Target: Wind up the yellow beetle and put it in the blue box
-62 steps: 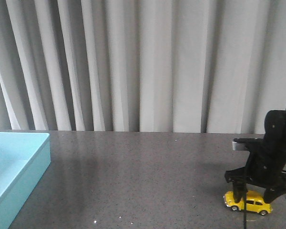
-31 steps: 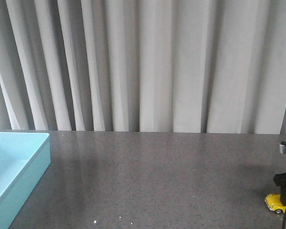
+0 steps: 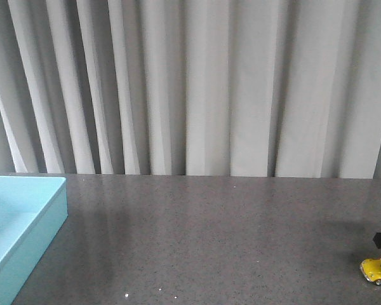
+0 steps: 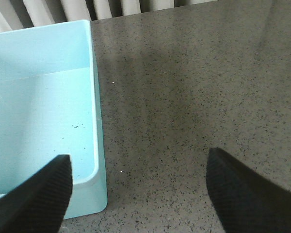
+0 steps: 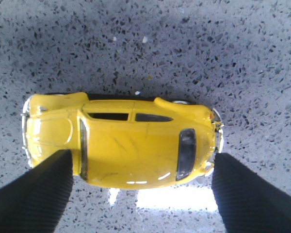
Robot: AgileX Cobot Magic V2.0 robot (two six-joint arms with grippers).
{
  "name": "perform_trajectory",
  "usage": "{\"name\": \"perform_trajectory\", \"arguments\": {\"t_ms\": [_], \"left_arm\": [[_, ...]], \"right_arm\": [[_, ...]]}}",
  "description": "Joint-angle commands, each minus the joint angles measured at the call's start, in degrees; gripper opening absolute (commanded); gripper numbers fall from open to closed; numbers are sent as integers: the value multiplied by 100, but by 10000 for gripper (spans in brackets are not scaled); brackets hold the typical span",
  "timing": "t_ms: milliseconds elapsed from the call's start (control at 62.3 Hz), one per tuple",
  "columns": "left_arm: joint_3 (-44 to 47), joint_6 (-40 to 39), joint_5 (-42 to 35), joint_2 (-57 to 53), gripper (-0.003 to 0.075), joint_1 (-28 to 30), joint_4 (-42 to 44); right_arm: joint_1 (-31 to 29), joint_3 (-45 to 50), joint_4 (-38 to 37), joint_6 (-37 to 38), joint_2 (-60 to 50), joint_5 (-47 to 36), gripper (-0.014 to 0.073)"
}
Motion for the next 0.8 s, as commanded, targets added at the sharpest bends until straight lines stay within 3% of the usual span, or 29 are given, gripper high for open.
{"name": "perform_trajectory", "arguments": {"t_ms": [0,273,561,786], "left_arm": [[-198,-6,-367,-4,560,-22,-113],[-198,-6,-367,-4,560,-22,-113],[-198,-6,-367,-4,560,-22,-113],[-198,-6,-367,-4,560,-22,-113]], "right_arm": [[-35,-126,78,-91,-566,61,579],[188,-99,687,-91,-1801,104,579],[1304,-35,-52,502,-3006,-47,579],[1920,1752,-83,820,-4512,-1241,579]]}}
